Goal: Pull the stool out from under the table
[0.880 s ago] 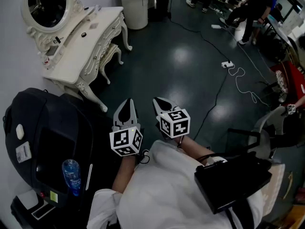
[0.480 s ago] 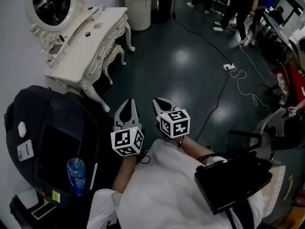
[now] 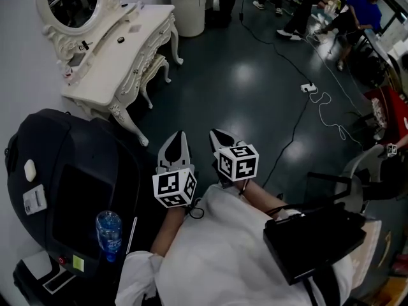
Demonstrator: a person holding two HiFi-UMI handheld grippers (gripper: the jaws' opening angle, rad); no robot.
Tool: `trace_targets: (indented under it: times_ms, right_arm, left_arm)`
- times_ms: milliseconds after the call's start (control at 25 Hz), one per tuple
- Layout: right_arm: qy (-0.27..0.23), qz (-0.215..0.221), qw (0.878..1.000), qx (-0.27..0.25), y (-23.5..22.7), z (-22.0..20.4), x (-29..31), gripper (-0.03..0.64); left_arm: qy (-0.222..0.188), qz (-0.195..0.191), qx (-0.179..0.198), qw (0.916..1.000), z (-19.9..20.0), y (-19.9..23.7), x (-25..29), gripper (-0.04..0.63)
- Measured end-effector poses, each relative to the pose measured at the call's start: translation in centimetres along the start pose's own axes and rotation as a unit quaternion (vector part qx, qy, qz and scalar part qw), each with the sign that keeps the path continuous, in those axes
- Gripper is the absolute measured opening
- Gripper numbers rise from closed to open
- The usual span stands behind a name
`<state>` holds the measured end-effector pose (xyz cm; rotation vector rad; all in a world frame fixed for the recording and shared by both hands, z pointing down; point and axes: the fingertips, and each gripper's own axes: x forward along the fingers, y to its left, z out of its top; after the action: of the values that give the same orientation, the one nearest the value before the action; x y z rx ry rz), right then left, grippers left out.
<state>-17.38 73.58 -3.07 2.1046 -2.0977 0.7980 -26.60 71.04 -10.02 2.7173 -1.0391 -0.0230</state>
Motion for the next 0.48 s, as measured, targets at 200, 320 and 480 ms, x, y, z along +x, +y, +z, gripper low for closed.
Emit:
trace_targets:
  times_ms: [200,320,480]
  right_arm:
    - [0.002,0.002,1.000,0.005,-1.3,0.4,1.4,-0.002]
    - [0.012,0.011,1.000,0.002,-2.2,0.8,2.9,-0.002]
    - [0.020,0.022,1.000,-0.004,-4.3,2.2,5.0,-0.002]
  left_arm:
    - [-0.002,0.016,-0.003,0.9999,0.0,1.0,1.5,0.009]
    - [-0.001,0.035,-0.008,0.9994,-0.2,1.9,3.0,0.009]
    - [0.000,0.056,-0.013,0.9983,-0.3,2.6,5.9,0.009]
